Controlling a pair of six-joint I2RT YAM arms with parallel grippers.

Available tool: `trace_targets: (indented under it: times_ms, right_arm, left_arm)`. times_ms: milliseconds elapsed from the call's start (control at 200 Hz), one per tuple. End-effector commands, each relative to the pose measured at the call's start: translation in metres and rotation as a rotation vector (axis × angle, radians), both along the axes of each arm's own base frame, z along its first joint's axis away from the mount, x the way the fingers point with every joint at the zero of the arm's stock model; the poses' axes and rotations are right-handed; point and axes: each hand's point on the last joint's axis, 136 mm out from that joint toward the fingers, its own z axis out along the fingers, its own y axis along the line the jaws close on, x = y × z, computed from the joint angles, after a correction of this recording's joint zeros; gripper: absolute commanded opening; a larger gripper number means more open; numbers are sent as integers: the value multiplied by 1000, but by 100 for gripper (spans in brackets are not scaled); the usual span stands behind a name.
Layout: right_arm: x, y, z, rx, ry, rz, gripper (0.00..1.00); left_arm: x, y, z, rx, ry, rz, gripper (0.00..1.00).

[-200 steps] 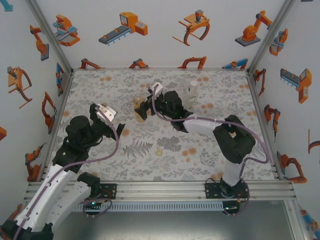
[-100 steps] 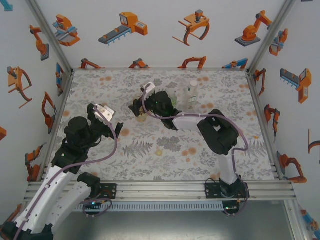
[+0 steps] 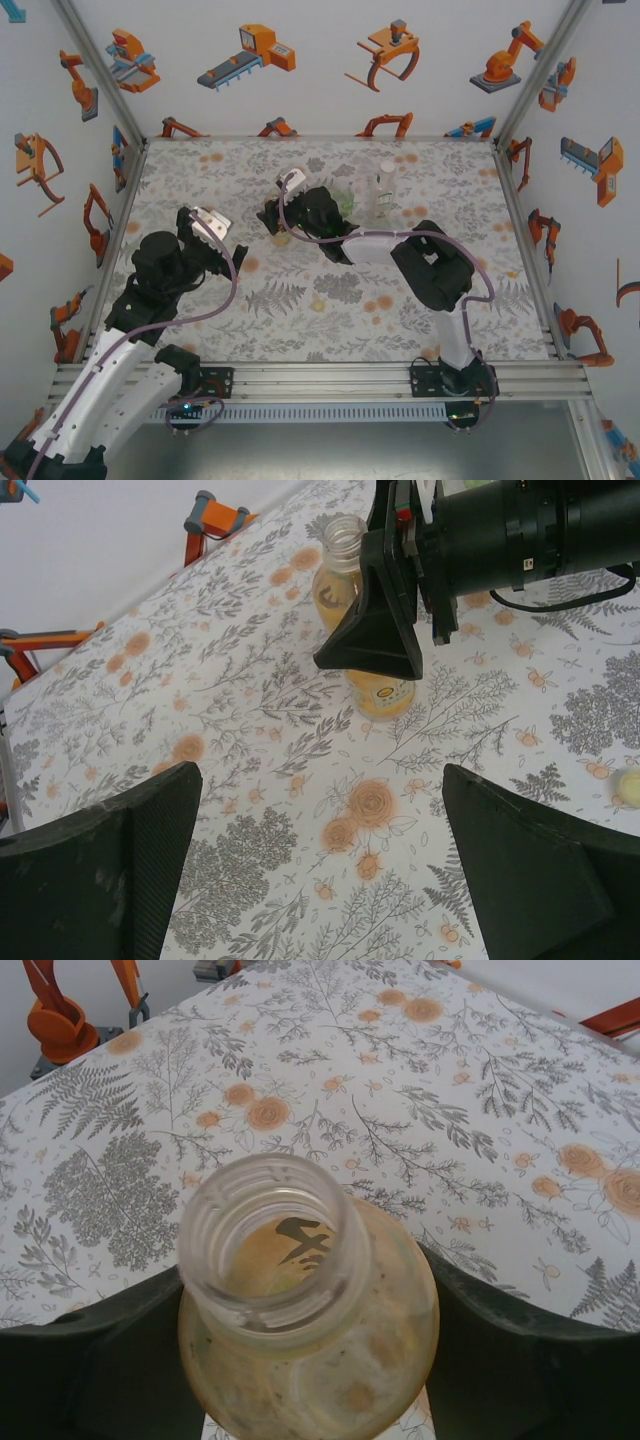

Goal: Screw on the bottle caps

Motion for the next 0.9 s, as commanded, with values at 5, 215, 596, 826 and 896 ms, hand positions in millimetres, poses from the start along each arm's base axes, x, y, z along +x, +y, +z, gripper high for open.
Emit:
trace_targets:
  times_ms: [5, 215, 596, 826, 896]
  right_arm:
    - [-1, -2, 24, 43, -47, -4, 54]
    - [-9, -7, 42, 55, -61, 3, 48]
    - [-41, -54, 88, 48, -88, -46, 43]
    - [-70, -80, 113, 7, -62, -27, 37]
    - [-79, -87, 121, 8, -48, -17, 36]
  left_arm:
    - [1, 1, 5, -32, 18, 12, 99]
    - [4, 0, 9, -63, 42, 23, 99]
    - [8, -14, 32, -226, 88, -16, 99]
    - [0, -64, 48, -350, 97, -308, 96]
    - [-2, -77, 50, -384, 90, -393, 96]
